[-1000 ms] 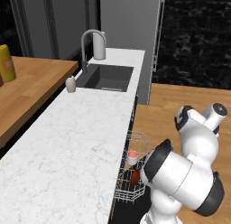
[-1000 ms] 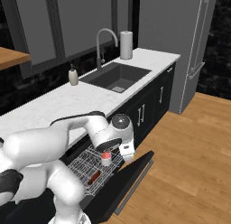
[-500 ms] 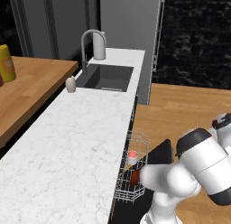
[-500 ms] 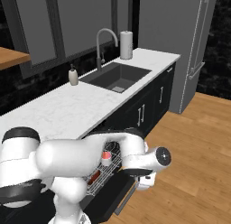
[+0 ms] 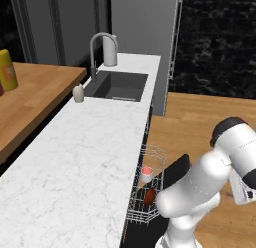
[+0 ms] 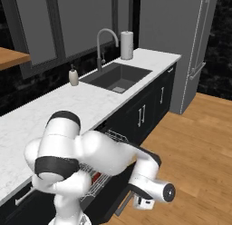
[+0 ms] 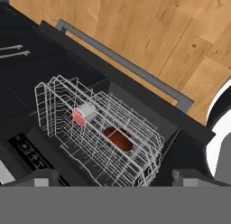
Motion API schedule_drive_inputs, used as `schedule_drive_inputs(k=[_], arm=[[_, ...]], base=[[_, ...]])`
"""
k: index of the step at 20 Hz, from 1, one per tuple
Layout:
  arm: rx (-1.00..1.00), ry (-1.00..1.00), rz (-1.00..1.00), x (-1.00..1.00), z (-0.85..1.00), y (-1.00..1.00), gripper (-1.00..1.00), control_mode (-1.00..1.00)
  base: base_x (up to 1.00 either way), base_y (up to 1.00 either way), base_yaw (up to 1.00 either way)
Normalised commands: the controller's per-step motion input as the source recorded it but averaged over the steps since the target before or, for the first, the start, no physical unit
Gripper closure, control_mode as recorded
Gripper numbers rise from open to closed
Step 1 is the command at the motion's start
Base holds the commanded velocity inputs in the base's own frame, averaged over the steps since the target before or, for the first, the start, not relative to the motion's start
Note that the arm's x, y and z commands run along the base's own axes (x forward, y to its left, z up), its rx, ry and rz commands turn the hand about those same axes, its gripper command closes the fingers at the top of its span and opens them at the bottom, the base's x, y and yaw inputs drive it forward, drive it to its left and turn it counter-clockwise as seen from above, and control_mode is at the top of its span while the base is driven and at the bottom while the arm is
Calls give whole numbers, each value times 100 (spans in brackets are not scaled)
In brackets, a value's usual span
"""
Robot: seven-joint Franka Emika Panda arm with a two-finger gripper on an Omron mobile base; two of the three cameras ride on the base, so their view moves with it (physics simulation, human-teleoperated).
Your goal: Pick up the cup and bowl from the counter, place them in the dishwasher, and close the dishwasher door.
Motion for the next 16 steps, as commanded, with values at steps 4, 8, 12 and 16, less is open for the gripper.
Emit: schedule_drive_inputs(k=[4, 8, 12, 16], arm=[[22, 0, 3, 6, -63, -15, -100, -100], [5, 0, 12, 37, -61, 0, -100, -100], [23, 0, 2, 16, -34, -56, -100, -100], [13, 0, 0, 10, -61, -14, -100, -100]], base=[[0, 0, 0], [0, 0, 0], [0, 0, 0], [0, 0, 0]])
